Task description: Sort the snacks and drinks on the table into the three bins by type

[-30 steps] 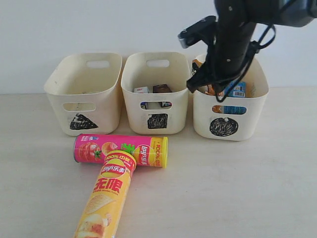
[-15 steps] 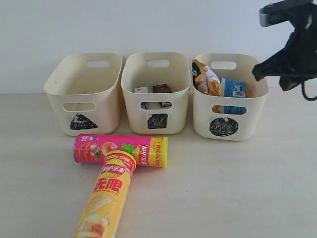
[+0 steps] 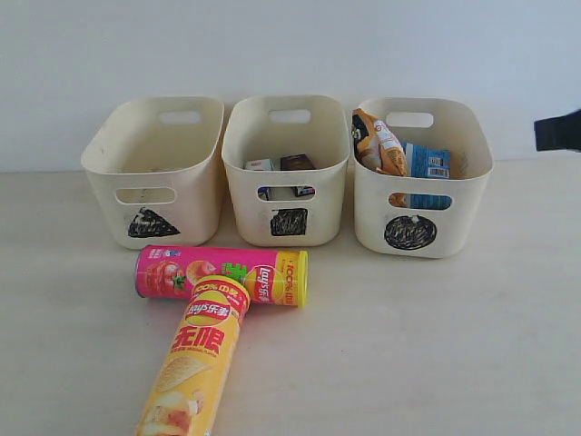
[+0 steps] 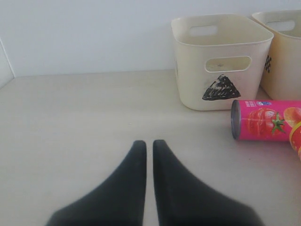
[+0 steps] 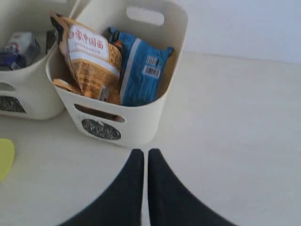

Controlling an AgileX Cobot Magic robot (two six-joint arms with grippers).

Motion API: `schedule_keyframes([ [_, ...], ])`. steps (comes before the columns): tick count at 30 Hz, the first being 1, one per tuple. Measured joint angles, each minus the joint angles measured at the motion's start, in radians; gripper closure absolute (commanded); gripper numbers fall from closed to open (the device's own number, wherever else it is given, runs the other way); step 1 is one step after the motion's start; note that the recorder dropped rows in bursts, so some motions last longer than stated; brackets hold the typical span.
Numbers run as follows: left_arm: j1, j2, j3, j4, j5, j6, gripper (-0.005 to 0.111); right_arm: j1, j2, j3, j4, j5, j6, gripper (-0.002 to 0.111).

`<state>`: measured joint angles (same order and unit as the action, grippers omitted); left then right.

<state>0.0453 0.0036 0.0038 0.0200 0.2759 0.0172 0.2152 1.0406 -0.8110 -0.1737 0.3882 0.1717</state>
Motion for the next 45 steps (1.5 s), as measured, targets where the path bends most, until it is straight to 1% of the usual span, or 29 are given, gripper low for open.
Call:
schedule_keyframes([
  [4,0.0,0.0,0.0,0.0,0.0,0.0,0.103,-0.003,-0.114,0.083,0.0,-0.065,0.014,0.108],
  [7,0.0,0.0,0.0,0.0,0.0,0.0,0.103,-0.003,-0.188,0.115,0.004,-0.043,0.021,0.108],
  [13,0.0,0.0,0.0,0.0,0.0,0.0,0.103,-0.003,-0.28,0.118,0.004,-0.002,0.02,0.108],
  [21,0.0,0.0,0.0,0.0,0.0,0.0,0.103,-0.005,-0.311,0.118,0.004,-0.006,-0.083,0.108],
  [23,0.0,0.0,0.0,0.0,0.0,0.0,0.103,-0.021,-0.323,0.122,0.013,-0.002,-0.093,0.108],
  [26,0.0,0.0,0.0,0.0,0.0,0.0,0.103,-0.076,-0.371,0.14,0.039,-0.002,-0.097,0.108],
  [31,0.0,0.0,0.0,0.0,0.0,0.0,0.103,-0.134,-0.488,0.254,0.052,-0.038,-0.129,0.108],
  [42,0.0,0.0,0.0,0.0,0.0,0.0,0.103,-0.146,-0.728,0.488,0.056,-0.079,-0.156,0.108],
  [45,0.0,0.0,0.0,0.0,0.0,0.0,0.103,-0.178,-0.781,0.527,0.059,-0.077,-0.156,0.108],
])
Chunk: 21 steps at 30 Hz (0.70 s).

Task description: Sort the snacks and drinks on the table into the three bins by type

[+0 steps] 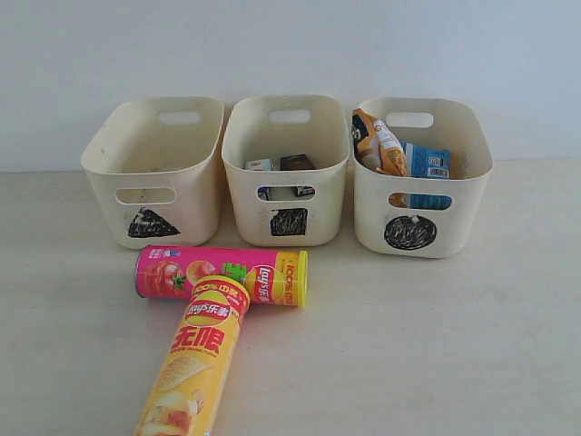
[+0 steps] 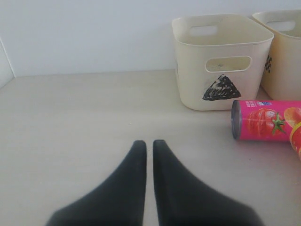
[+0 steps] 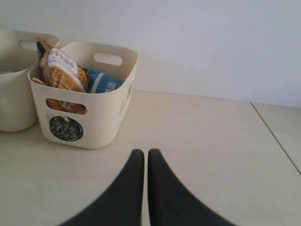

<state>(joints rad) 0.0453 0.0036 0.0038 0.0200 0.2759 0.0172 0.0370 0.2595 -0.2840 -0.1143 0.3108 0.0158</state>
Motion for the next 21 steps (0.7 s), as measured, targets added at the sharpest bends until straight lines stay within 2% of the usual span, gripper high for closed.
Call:
schedule_keyframes([
  [5,0.0,0.0,0.0,0.0,0.0,0.0,0.103,-0.069,-0.071,0.032,0.015,0.056,0.002,0.108],
  [21,0.0,0.0,0.0,0.0,0.0,0.0,0.103,-0.07,-0.081,0.039,0.046,0.074,-0.016,0.108],
])
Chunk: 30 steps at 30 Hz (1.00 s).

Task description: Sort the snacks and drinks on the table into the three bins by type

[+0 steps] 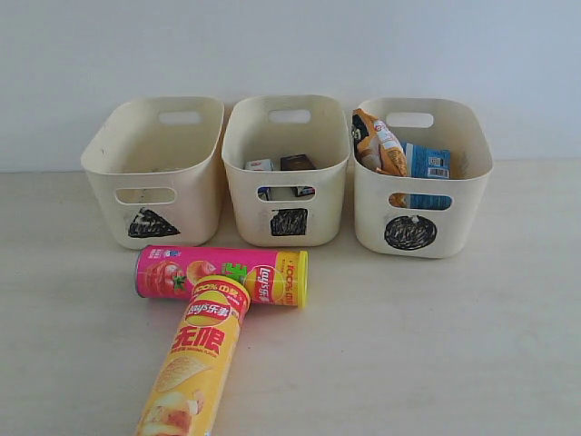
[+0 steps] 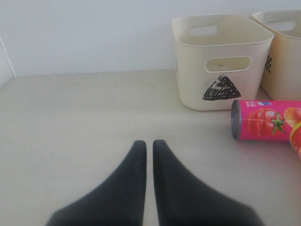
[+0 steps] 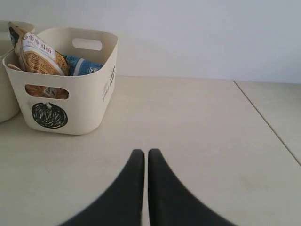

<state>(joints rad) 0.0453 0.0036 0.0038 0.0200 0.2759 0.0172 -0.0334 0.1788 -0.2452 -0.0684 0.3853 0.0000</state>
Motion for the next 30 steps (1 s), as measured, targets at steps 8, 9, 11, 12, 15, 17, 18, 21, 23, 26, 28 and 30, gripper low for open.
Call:
schedule_keyframes([
  [8,0.0,0.0,0.0,0.0,0.0,0.0,0.103,0.0,-0.172,0.139,0.062,-0.037,-0.042,0.108],
  [9,0.0,0.0,0.0,0.0,0.0,0.0,0.103,0.0,-0.172,0.159,0.068,-0.043,-0.052,0.108],
  [11,0.0,0.0,0.0,0.0,0.0,0.0,0.103,0.0,-0.172,0.2,0.076,-0.062,-0.059,0.108],
  [12,0.0,0.0,0.0,0.0,0.0,0.0,0.103,0.0,-0.172,0.227,0.078,-0.079,-0.067,0.108],
  [15,0.0,0.0,0.0,0.0,0.0,0.0,0.103,0.0,-0.172,0.24,0.078,-0.098,-0.069,0.108],
  [17,0.0,0.0,0.0,0.0,0.0,0.0,0.103,-0.001,-0.172,0.24,0.078,-0.1,-0.053,0.108],
  [18,0.0,0.0,0.0,0.0,0.0,0.0,0.103,-0.001,-0.172,0.24,0.076,-0.1,-0.042,0.108],
  [21,0.0,0.0,0.0,0.0,0.0,0.0,0.103,-0.001,-0.172,0.24,0.068,-0.094,-0.021,0.108],
  [23,0.0,0.0,0.0,0.0,0.0,0.0,0.103,-0.001,-0.172,0.24,0.063,-0.087,-0.017,0.108],
  [26,0.0,0.0,0.0,0.0,0.0,0.0,0.103,-0.001,-0.172,0.24,0.061,-0.085,-0.015,0.108],
  [28,0.0,0.0,0.0,0.0,0.0,0.0,0.103,-0.001,-0.172,0.24,0.059,-0.085,-0.015,0.108],
  [30,0.0,0.0,0.0,0.0,0.0,0.0,0.103,-0.001,-0.172,0.24,0.059,-0.083,-0.012,0.108],
])
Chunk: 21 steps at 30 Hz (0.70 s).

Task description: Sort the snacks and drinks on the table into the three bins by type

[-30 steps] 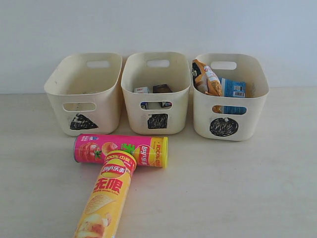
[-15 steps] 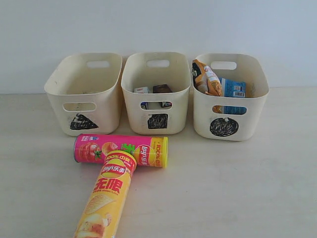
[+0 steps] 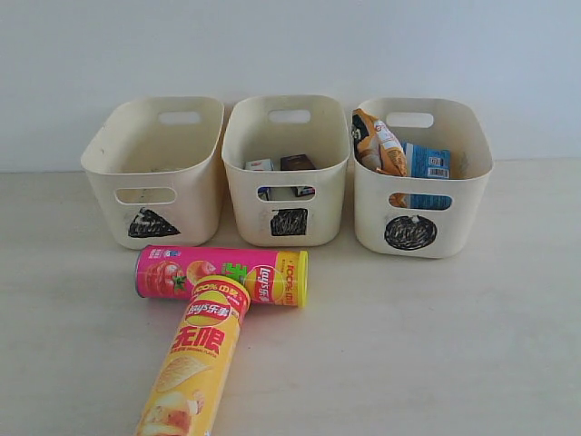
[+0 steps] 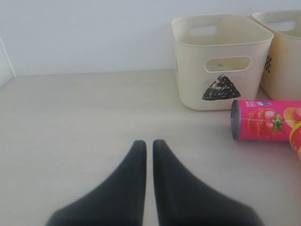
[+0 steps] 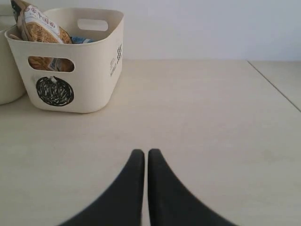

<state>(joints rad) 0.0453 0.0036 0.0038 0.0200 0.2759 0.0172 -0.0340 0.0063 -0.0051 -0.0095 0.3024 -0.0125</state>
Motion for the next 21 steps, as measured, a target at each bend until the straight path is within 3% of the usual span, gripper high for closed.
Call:
schedule_keyframes([
  [21,0.0,0.0,0.0,0.0,0.0,0.0,0.103,0.0,-0.002,0.0,0.0,0.021,0.012,0.108],
])
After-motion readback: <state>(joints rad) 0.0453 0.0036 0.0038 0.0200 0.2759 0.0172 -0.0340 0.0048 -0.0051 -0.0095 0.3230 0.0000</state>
